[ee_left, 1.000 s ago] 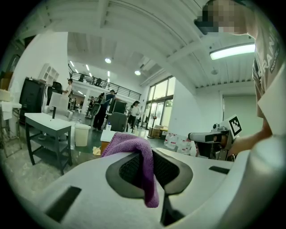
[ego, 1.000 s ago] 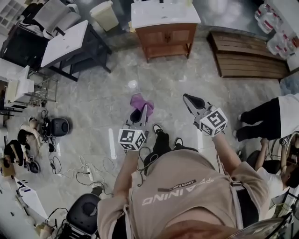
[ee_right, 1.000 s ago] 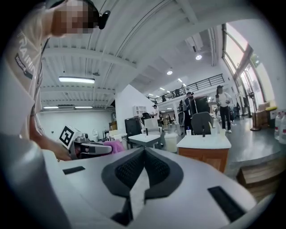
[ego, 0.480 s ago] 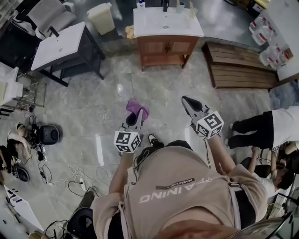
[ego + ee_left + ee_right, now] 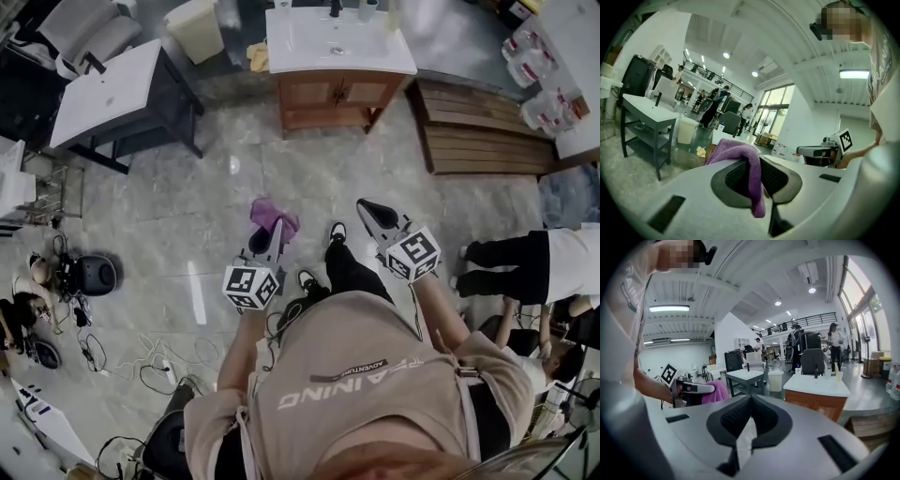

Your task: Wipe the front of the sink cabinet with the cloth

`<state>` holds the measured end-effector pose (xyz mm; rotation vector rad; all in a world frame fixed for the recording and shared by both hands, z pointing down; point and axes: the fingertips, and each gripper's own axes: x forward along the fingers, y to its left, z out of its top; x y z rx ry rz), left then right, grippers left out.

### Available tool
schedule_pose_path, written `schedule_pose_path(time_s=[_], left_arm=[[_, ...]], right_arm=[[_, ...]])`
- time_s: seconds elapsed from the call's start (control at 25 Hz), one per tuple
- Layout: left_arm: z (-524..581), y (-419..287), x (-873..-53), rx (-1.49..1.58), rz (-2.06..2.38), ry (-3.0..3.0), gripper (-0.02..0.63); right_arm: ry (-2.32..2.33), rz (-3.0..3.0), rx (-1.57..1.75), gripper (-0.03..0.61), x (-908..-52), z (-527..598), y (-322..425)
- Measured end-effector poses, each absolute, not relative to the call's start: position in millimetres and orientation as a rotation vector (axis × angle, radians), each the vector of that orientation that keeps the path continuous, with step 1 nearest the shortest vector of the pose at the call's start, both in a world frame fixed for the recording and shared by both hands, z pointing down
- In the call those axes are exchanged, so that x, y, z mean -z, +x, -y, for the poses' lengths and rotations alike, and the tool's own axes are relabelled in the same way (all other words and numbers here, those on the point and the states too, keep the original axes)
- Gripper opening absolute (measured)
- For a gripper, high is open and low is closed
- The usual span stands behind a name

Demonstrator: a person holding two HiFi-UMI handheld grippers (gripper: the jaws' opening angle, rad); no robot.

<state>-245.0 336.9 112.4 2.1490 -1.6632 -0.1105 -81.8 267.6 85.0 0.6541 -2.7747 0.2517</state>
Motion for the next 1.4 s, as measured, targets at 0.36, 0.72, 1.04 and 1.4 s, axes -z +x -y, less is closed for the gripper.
schedule_pose_path(time_s=[0.36,0.72,1.04,1.4], left_arm=[[-243.3,-258.1,-106.2,-0.054,1.716,2.154,0.037],[-119.2,-246.2,-78.7,0.051,1.777,2.112,0.037],[-58.0,-247.5,-80.8,0.037,1.824,2.069,0.037],[-28.0,-272.6,-111.5,-0.007,1.817,2.009,0.037]], right_arm=[[0.649,2.844,-0.329,0.011,-99.8,-160.9,-100.0],[0.623,2.930,-0.355,0.011,-92.2,-35.3,-74.8],[0.644,2.929,-0.410,0.011,-108.1,24.4,-52.3],[0.654,2.901,-0.419,0.011,-121.3,61.2,-57.9]])
